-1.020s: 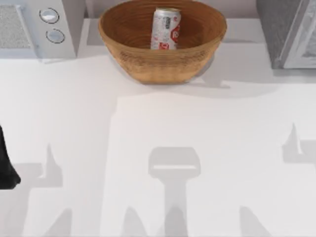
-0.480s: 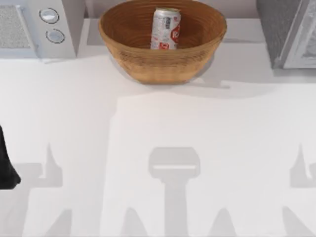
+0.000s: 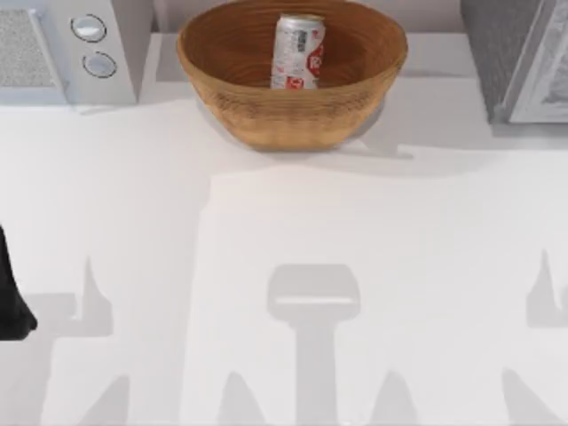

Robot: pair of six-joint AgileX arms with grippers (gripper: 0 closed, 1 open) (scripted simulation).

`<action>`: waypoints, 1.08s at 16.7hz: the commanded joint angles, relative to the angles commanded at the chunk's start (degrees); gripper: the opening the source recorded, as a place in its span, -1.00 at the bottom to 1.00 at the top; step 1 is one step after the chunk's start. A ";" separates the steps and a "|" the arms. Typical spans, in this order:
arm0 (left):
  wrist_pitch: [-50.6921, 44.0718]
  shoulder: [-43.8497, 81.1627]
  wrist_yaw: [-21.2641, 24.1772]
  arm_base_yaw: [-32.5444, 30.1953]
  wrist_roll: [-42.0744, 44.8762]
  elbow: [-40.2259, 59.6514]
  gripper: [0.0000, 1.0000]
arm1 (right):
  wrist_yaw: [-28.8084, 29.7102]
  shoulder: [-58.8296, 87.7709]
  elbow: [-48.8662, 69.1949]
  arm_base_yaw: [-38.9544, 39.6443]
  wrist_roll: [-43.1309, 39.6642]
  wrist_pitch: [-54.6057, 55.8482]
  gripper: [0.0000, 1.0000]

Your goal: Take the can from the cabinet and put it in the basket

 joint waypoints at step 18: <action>0.00 0.00 0.00 0.00 0.00 0.00 1.00 | -50.89 78.91 18.01 -51.20 1.35 60.49 1.00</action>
